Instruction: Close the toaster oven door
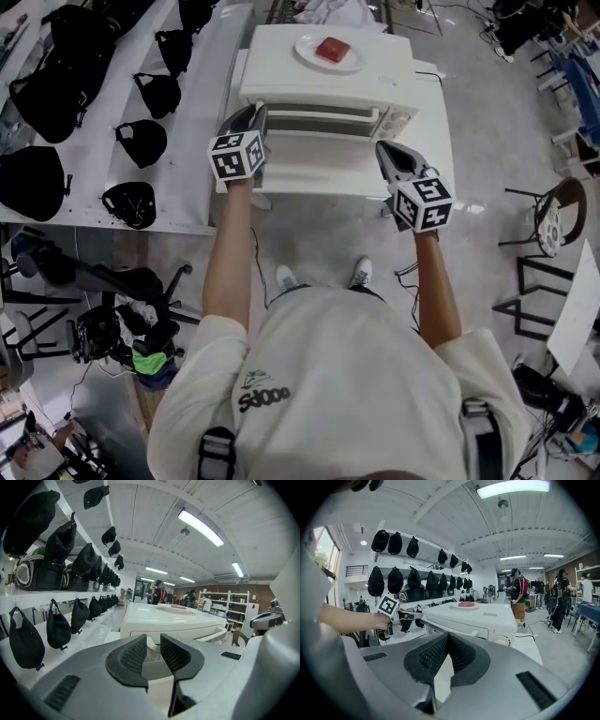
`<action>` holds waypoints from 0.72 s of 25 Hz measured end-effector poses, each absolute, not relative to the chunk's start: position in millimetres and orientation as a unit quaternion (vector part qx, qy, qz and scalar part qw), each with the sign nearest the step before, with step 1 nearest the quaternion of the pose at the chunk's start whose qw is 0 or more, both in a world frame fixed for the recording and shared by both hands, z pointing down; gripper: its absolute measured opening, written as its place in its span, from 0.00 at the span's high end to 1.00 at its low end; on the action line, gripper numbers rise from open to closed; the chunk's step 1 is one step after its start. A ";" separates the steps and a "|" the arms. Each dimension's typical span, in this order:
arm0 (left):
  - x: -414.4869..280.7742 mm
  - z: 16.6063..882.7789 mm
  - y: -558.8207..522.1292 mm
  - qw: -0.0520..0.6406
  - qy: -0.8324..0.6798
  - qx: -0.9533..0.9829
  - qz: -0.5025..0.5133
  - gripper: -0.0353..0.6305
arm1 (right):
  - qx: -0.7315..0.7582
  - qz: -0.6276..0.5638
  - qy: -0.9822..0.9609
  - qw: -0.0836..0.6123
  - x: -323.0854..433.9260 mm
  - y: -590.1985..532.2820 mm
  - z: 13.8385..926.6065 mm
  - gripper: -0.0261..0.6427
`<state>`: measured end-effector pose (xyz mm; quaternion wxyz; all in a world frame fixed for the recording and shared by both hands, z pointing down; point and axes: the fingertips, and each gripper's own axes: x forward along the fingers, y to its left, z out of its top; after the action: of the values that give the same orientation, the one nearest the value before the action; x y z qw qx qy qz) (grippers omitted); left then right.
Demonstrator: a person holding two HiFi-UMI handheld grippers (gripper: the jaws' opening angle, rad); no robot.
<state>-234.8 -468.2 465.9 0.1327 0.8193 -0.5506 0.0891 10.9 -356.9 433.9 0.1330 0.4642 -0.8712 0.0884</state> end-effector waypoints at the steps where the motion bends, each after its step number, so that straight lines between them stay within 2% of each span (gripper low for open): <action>1: -235.2 464.9 -466.7 0.127 -0.550 0.820 0.097 0.80 | 0.466 0.087 -0.871 0.129 12.8 -356.2 430.6 0.95; 6: -236.6 442.7 -450.4 0.090 -0.557 0.818 0.109 0.81 | 0.474 0.051 -0.871 0.120 23.0 -356.9 401.2 0.95; 11: -234.6 401.6 -428.2 0.043 -0.553 0.825 0.110 0.90 | 0.464 0.030 -0.880 0.094 24.0 -357.6 358.5 0.95; 18: -220.6 335.4 -398.8 -0.029 -0.544 0.832 0.106 0.92 | 0.460 -0.022 -0.885 0.073 19.1 -362.3 306.4 0.95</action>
<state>-220.6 -398.8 335.4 -0.0286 0.8318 -0.5442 0.1061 19.1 -362.3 306.4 0.0732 0.4597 -0.8848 -0.0218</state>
